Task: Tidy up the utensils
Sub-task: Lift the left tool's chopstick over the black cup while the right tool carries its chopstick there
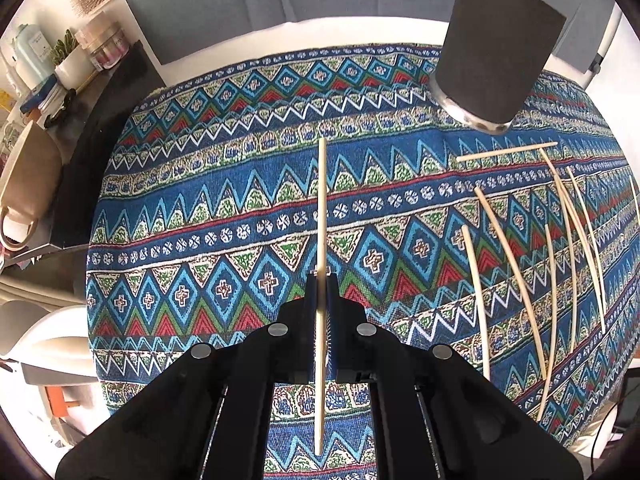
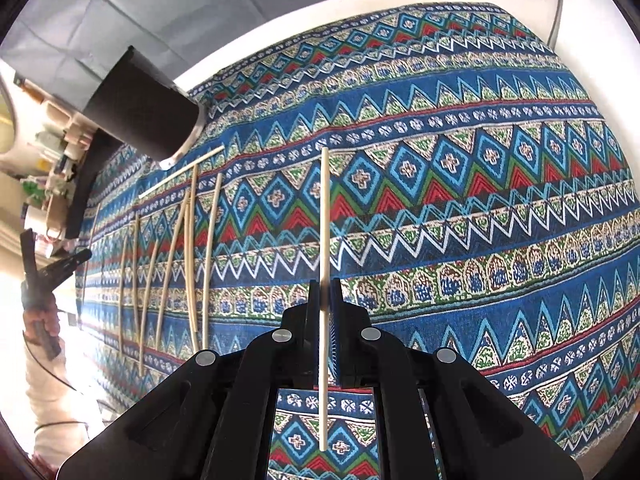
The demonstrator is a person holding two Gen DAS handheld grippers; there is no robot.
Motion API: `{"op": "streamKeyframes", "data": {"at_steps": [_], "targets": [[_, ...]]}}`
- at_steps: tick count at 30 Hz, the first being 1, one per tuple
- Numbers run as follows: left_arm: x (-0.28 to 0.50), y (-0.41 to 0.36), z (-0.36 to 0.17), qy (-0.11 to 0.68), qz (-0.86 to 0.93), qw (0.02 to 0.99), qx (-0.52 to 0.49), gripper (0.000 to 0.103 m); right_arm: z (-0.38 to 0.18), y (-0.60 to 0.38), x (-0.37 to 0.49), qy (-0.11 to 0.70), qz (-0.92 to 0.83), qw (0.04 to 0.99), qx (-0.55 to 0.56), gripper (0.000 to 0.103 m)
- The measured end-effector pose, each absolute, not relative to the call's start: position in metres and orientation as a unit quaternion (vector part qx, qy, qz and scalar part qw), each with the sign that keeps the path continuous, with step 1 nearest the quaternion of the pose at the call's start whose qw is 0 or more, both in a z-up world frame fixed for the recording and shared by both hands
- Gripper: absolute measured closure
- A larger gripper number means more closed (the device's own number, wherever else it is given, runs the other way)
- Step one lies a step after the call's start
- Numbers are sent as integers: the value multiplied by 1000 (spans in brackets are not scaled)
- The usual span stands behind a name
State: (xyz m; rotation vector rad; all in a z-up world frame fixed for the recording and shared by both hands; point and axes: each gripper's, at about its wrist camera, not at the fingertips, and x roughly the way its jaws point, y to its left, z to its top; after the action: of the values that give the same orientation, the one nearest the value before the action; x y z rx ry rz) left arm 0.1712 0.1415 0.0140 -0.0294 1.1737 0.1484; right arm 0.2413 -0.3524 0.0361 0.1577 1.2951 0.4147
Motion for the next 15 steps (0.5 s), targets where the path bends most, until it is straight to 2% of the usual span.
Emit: {"op": "streamKeyframes", "data": {"at_steps": [15], "targets": [[182, 125, 119, 456, 74, 887, -17, 98, 131, -314, 253, 512, 255, 818, 67, 98]]}}
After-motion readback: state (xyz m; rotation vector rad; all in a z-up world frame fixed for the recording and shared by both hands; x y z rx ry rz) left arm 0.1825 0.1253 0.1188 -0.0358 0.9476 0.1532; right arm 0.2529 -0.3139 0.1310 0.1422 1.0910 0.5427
